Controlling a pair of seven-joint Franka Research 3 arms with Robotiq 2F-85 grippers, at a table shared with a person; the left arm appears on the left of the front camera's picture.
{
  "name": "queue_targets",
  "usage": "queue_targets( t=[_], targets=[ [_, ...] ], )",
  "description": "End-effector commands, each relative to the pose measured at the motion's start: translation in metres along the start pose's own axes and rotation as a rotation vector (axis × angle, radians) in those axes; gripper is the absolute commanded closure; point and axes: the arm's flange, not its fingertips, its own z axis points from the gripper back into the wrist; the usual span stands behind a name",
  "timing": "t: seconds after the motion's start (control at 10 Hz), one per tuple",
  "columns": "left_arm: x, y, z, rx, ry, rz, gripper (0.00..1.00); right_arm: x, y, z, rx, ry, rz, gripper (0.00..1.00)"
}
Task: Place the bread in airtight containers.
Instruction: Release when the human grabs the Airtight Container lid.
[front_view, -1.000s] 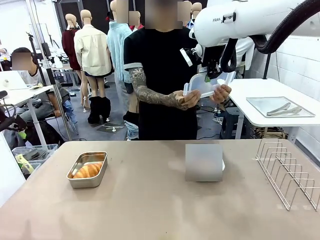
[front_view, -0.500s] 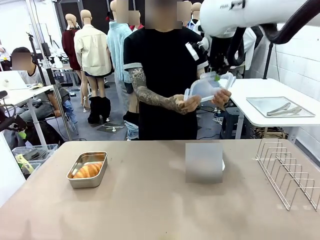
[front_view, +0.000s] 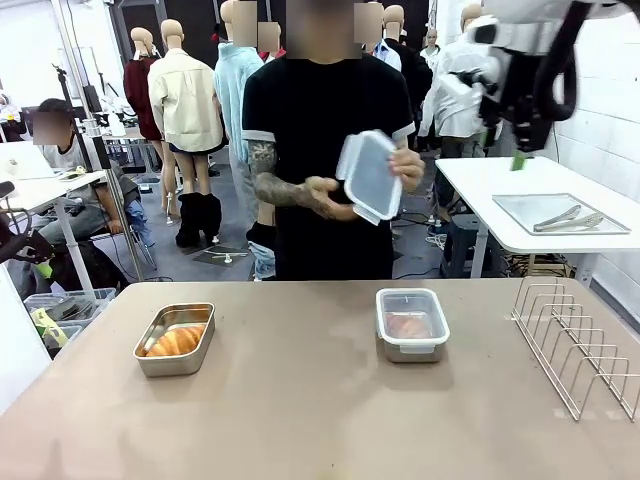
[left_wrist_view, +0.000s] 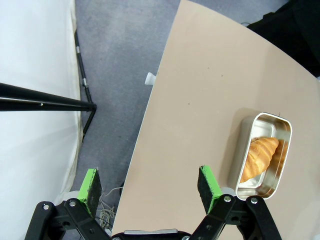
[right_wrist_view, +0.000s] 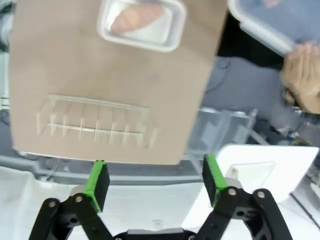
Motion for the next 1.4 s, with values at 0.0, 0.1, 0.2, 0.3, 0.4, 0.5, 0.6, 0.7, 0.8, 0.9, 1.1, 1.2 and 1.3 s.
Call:
queue_targets(
  t=[0.0,0.1,0.2,0.3,0.4,0.5,0.6,0.7,0.8,0.9,1.1,1.2,1.3],
  targets=[
    [-0.002,0.001,0.001,0.021,-0.005,-0.003,0.00,-0.036,0.020,-0.021,0.112,-0.120,-0.085,0.00],
    [-0.002,0.001,0.001,0.021,-0.005,-0.003,0.00,-0.054,0.025,-0.034,0.150,-0.162,-0.113,0.00],
    [-0.002,0.001,0.001,0.021,-0.005,-0.003,0.00,-0.070,0.029,-0.046,0.176,-0.197,-0.118,0.00],
    [-0.002,0.001,0.001,0.021,-0.005,-0.003,0.00,-0.085,0.033,-0.057,0.199,-0.242,-0.143,0.00],
    [-0.002,0.001,0.001,0.021,-0.005,-0.003,0.00,-0.095,0.036,-0.068,0.214,-0.272,-0.156,0.00],
    [-0.002,0.001,0.001,0.021,-0.005,-0.003,0.00,-0.101,0.036,-0.077,0.225,-0.295,-0.176,0.00],
    [-0.002,0.001,0.001,0.021,-0.005,-0.003,0.00,-0.102,0.031,-0.088,0.235,-0.289,-0.189,0.00],
    [-0.002,0.001,0.001,0.021,-0.005,-0.003,0.00,-0.100,0.037,-0.075,0.218,-0.242,-0.179,0.00],
    [-0.002,0.001,0.001,0.021,-0.005,-0.003,0.00,-0.100,0.037,-0.075,0.218,-0.242,-0.179,0.00],
    [-0.002,0.001,0.001,0.021,-0.005,-0.003,0.00,-0.100,0.037,-0.075,0.218,-0.242,-0.179,0.00],
    [-0.002,0.001,0.001,0.021,-0.005,-0.003,0.00,-0.100,0.037,-0.075,0.218,-0.242,-0.179,0.00],
    [-0.002,0.001,0.001,0.021,-0.005,-0.003,0.00,-0.100,0.037,-0.075,0.218,-0.242,-0.179,0.00],
    [-0.002,0.001,0.001,0.021,-0.005,-0.003,0.00,-0.100,0.037,-0.075,0.218,-0.242,-0.179,0.00]
  ],
)
